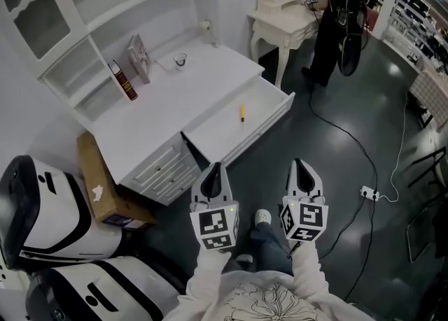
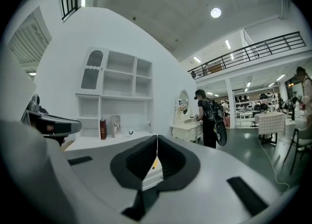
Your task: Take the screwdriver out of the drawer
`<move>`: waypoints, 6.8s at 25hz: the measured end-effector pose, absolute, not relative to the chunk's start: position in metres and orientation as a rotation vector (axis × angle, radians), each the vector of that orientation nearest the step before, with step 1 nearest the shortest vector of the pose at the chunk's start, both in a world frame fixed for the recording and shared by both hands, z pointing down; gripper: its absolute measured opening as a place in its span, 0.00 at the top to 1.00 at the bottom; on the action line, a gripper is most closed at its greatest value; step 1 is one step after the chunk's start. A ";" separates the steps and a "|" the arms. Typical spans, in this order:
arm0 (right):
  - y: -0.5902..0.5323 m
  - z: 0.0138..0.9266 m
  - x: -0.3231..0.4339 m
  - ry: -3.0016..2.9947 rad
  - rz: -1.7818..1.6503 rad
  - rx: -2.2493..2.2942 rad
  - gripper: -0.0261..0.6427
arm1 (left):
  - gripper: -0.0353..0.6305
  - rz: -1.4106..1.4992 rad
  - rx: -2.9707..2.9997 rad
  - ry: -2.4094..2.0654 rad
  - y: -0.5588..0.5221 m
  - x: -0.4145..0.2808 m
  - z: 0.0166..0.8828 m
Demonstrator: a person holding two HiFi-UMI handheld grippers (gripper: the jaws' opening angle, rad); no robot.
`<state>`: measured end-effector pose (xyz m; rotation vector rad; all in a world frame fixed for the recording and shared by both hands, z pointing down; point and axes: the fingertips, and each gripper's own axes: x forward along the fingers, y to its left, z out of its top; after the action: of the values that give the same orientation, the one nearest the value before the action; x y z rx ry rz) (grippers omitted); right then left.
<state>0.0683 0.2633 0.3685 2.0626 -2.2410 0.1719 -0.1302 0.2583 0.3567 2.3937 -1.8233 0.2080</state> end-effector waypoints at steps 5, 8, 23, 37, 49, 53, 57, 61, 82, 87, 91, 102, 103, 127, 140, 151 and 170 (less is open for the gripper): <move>0.204 0.362 0.087 -2.284 0.153 2.040 0.96 | 0.94 0.192 2.365 -1.863 0.206 -0.115 0.355; 0.165 0.357 0.098 -2.312 0.148 2.019 0.96 | 0.94 0.190 2.345 -1.894 0.172 -0.105 0.352; 0.016 0.370 0.132 -2.427 0.213 1.857 0.96 | 0.94 0.230 2.257 -1.971 0.039 -0.054 0.356; -0.050 0.400 0.130 -2.405 0.296 1.835 0.96 | 0.94 0.292 2.202 -1.948 -0.023 -0.057 0.389; -0.152 0.416 0.123 -2.339 0.311 1.870 0.96 | 0.94 0.314 2.225 -1.857 -0.130 -0.063 0.411; -0.183 0.426 0.119 -2.311 0.331 1.877 0.96 | 0.94 0.336 2.227 -1.816 -0.162 -0.066 0.423; -0.208 0.439 0.116 -2.276 0.355 1.879 0.96 | 0.94 0.368 2.209 -1.771 -0.188 -0.070 0.442; -0.231 0.454 0.115 -2.237 0.389 1.881 0.96 | 0.94 0.391 2.200 -1.723 -0.211 -0.070 0.459; -0.272 0.546 0.120 -2.056 0.578 1.865 0.96 | 0.94 0.634 2.087 -1.448 -0.240 -0.055 0.580; -0.271 0.565 0.125 -2.029 0.615 1.839 0.96 | 0.93 0.658 2.019 -1.353 -0.230 -0.043 0.615; -0.272 0.576 0.130 -2.015 0.631 1.824 0.96 | 0.93 0.702 1.975 -1.277 -0.227 -0.032 0.645; -0.268 0.600 0.143 -1.978 0.667 1.801 0.96 | 0.84 0.873 1.818 -1.173 -0.210 -0.026 0.729; -0.268 0.602 0.144 -1.976 0.668 1.798 0.96 | 0.81 0.869 1.792 -1.168 -0.208 -0.026 0.735; -0.265 0.640 0.151 -1.941 0.739 1.738 0.96 | 0.80 1.023 1.599 -1.123 -0.207 -0.023 0.807; -0.265 0.638 0.154 -1.952 0.735 1.724 0.96 | 0.84 1.042 1.666 -1.099 -0.208 -0.016 0.798; -0.272 0.594 0.150 -2.046 0.669 1.730 0.96 | 0.84 0.914 1.787 -1.200 -0.225 -0.007 0.718; -0.276 0.453 0.122 -2.303 0.425 1.776 0.96 | 0.84 0.518 1.966 -1.593 -0.246 -0.051 0.510</move>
<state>0.1224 -0.2755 0.4525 1.7763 -2.3028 0.4253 -0.0513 -0.2458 0.5101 1.9659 -1.5932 0.5184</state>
